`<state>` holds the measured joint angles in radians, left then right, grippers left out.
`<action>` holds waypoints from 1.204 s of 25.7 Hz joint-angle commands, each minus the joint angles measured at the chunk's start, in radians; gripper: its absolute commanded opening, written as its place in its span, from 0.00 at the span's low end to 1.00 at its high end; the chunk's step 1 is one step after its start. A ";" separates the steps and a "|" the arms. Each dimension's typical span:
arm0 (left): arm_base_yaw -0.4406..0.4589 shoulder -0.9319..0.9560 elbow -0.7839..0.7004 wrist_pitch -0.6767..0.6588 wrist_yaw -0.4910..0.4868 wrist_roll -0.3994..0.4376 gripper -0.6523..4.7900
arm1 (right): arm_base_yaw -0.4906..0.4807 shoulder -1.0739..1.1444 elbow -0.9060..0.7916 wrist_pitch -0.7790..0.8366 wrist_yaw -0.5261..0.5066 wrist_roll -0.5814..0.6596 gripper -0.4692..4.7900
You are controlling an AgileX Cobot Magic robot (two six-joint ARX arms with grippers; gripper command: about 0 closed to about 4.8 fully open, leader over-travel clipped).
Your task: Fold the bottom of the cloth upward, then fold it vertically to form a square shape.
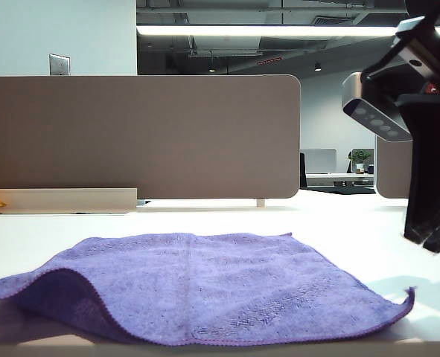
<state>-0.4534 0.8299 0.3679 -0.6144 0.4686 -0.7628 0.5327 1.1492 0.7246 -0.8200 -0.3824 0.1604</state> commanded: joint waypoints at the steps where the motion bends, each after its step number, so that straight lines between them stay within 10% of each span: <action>1: -0.001 -0.031 0.003 -0.025 0.010 -0.024 0.30 | 0.000 -0.002 0.001 0.010 -0.005 0.002 0.28; 31: -0.001 -0.065 -0.068 -0.019 -0.083 -0.047 0.28 | 0.000 0.096 0.001 0.037 0.012 0.079 0.39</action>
<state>-0.4541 0.7643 0.2977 -0.6659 0.3889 -0.8032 0.5320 1.2457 0.7246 -0.8078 -0.3634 0.2234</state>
